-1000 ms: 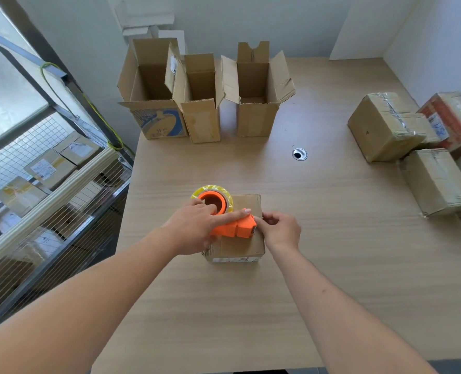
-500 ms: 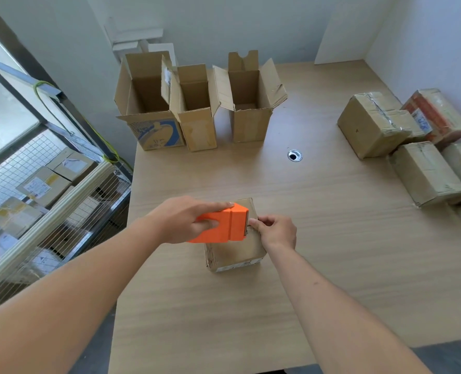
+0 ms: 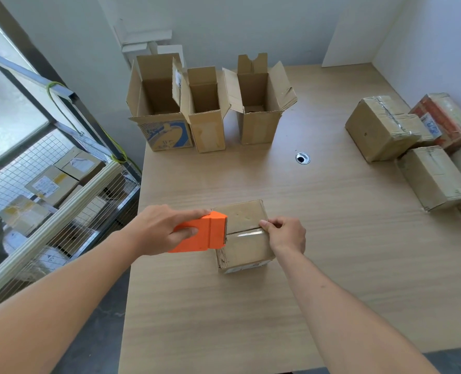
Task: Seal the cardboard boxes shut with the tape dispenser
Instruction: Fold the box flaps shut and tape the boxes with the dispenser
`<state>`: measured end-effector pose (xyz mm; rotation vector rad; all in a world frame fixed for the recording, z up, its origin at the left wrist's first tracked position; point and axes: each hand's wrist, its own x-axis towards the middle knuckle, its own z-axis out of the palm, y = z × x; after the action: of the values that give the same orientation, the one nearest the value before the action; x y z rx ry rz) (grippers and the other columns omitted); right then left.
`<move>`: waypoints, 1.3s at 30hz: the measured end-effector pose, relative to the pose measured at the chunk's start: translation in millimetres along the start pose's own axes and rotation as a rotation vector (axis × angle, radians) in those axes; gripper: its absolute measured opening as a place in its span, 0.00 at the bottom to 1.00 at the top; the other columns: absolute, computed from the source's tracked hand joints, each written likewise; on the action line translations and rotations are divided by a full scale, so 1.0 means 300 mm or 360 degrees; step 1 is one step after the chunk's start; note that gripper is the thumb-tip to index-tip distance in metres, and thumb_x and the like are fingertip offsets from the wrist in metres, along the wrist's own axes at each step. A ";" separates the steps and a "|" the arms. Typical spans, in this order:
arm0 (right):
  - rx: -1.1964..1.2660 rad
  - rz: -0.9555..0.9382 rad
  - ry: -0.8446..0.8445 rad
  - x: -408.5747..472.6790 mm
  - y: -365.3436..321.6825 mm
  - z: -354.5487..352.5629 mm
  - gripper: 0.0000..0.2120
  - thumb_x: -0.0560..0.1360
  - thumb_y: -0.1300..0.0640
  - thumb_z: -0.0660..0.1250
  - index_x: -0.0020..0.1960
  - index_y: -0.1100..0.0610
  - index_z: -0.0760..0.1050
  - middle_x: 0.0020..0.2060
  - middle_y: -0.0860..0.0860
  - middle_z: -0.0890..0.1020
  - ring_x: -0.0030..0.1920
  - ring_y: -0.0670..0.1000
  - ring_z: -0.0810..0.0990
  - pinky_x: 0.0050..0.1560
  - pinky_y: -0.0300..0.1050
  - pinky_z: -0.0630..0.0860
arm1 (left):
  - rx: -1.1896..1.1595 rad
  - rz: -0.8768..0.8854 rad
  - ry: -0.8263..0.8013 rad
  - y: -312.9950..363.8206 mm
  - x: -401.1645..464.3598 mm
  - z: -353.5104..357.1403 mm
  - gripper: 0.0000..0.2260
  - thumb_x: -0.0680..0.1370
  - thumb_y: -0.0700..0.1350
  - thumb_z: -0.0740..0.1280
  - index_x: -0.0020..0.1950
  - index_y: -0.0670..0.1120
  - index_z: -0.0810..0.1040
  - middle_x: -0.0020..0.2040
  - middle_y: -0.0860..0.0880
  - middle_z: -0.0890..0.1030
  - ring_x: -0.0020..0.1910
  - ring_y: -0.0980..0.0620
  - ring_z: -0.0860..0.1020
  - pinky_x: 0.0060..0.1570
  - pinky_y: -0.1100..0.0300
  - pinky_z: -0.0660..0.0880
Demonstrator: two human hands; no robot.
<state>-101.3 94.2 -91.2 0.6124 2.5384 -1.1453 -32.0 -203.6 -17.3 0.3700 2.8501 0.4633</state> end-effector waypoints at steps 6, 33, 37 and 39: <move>-0.0064 -0.0009 0.0065 -0.025 -0.015 0.013 0.07 0.73 0.46 0.77 0.45 0.49 0.85 0.44 0.50 0.85 0.43 0.54 0.76 0.44 0.44 0.72 | -0.0615 -0.0400 -0.0158 -0.113 -0.083 0.025 0.17 0.76 0.63 0.63 0.65 0.71 0.74 0.59 0.64 0.79 0.57 0.58 0.78 0.55 0.57 0.73; -0.1134 -0.0472 -0.0016 -0.275 -0.068 0.431 0.45 0.81 0.35 0.52 0.80 0.58 0.28 0.77 0.66 0.29 0.78 0.66 0.29 0.78 0.64 0.34 | -0.0283 -0.0676 -0.0264 -0.063 -0.022 0.258 0.24 0.78 0.69 0.60 0.67 0.58 0.78 0.64 0.53 0.80 0.63 0.47 0.77 0.57 0.52 0.74; -0.1178 -0.0475 -0.0044 -0.266 -0.055 0.426 0.45 0.82 0.36 0.53 0.80 0.58 0.27 0.76 0.67 0.29 0.78 0.67 0.28 0.77 0.65 0.34 | 0.0029 -0.0702 -0.0428 -0.075 -0.013 0.272 0.20 0.79 0.64 0.62 0.62 0.54 0.80 0.61 0.49 0.81 0.61 0.44 0.78 0.52 0.53 0.72; -0.1210 -0.0523 -0.0041 -0.268 -0.047 0.426 0.45 0.82 0.37 0.53 0.80 0.58 0.28 0.77 0.67 0.29 0.78 0.67 0.29 0.77 0.65 0.35 | 0.0071 -0.0750 -0.0444 -0.116 -0.072 0.323 0.18 0.79 0.64 0.62 0.59 0.53 0.80 0.58 0.49 0.81 0.58 0.44 0.79 0.51 0.53 0.74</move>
<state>-27.3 -32.3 -130.3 -0.0131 2.8176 -0.1839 6.5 -214.5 -114.5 -0.2158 2.5574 0.2324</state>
